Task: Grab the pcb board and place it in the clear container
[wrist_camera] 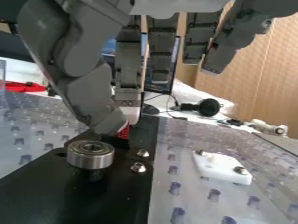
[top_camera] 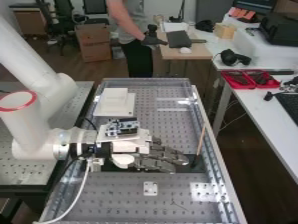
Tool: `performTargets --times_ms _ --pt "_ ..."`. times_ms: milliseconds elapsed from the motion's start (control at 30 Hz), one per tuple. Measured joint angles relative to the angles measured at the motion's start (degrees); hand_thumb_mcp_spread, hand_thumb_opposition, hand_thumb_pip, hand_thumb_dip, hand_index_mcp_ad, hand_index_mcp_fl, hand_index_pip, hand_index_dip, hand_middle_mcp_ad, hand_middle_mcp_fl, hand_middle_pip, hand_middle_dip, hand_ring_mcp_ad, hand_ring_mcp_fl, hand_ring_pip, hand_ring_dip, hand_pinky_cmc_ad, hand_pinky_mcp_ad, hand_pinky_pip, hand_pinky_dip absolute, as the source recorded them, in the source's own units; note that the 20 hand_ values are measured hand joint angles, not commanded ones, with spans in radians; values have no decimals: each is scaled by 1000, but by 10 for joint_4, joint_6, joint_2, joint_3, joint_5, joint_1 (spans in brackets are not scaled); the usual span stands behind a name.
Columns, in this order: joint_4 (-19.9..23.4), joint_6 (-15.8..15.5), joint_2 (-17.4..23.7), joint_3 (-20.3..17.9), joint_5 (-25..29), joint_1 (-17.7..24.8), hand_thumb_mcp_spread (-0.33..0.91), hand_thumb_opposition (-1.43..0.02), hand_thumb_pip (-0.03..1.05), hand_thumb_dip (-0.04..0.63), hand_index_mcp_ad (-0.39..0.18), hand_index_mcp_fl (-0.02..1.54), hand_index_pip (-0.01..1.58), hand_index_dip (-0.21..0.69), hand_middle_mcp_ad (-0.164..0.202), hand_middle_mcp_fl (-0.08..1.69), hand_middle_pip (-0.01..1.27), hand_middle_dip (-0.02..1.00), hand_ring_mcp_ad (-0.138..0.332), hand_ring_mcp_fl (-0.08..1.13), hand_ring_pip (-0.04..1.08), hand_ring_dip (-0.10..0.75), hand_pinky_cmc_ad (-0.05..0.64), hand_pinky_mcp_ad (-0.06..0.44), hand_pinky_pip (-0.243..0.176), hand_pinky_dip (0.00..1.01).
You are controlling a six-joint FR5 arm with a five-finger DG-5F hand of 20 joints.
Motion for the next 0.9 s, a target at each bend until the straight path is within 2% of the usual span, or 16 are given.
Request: performTargets --times_ms 600,900 --pt "8 10 -8 1 -3 -2 456 -848 791 278 -37 190 1557 2 59 209 119 173 122 47 86 -7 326 103 -72 489" --pt "15 15 -10 0 2 -2 456 -850 778 278 -40 258 1557 -21 58 216 119 173 119 65 86 -3 328 99 -72 492"
